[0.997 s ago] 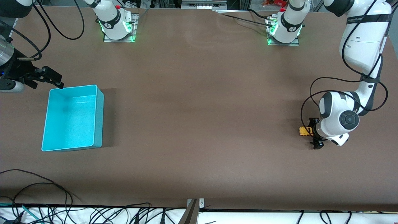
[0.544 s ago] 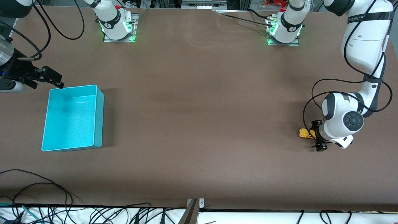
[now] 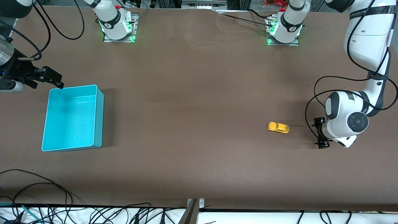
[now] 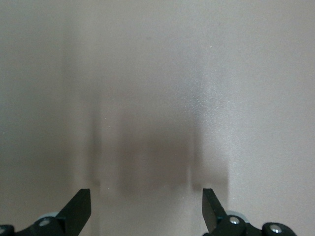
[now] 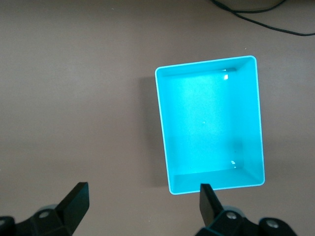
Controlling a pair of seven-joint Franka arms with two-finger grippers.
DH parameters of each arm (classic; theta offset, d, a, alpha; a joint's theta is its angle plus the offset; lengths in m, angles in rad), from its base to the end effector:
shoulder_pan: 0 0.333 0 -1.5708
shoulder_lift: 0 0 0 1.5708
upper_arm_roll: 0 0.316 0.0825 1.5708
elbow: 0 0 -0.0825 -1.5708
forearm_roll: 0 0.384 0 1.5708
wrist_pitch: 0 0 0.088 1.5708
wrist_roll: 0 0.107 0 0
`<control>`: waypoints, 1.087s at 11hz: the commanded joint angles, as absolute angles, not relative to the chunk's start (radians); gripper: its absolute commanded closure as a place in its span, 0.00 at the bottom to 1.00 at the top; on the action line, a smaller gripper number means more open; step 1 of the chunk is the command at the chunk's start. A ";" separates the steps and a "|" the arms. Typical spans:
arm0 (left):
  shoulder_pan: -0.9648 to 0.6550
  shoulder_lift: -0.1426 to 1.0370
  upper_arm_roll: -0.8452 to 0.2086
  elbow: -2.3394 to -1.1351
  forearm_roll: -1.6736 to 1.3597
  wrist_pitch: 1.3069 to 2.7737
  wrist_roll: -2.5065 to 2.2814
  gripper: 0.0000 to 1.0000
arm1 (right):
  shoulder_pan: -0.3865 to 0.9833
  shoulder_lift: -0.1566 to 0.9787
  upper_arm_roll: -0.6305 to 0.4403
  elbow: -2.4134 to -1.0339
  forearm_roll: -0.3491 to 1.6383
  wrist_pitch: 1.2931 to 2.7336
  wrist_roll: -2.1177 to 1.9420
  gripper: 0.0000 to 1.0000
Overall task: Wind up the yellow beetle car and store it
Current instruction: 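Open the left gripper, letting the car roll toward the teal box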
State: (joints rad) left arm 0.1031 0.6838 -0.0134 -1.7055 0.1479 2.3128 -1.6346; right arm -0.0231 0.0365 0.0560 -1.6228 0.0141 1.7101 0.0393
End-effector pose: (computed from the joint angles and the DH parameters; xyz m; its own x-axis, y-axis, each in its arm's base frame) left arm 0.6629 0.0633 0.1886 -0.0481 0.9941 0.0973 0.9957 0.0555 -0.0745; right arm 0.5767 0.0198 0.5917 0.9987 -0.0085 0.0501 -0.0076 -0.9998 -0.0181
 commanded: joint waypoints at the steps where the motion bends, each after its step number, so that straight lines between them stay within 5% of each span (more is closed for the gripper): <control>1: 0.098 0.666 -0.015 -1.709 0.166 2.277 -1.628 0.00 | -0.023 0.040 0.057 -1.605 0.000 1.690 0.035 0.00; 12: 0.094 0.655 -0.020 -1.709 0.170 2.252 -1.626 0.00 | -0.023 0.038 0.057 -1.606 0.000 1.690 0.035 0.00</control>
State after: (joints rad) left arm 0.0949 0.6750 -0.0185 -1.7055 0.1479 2.2764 -1.6346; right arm -0.0231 0.0364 0.0560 -1.6228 0.0139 1.7098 0.0393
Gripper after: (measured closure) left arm 0.000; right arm 0.000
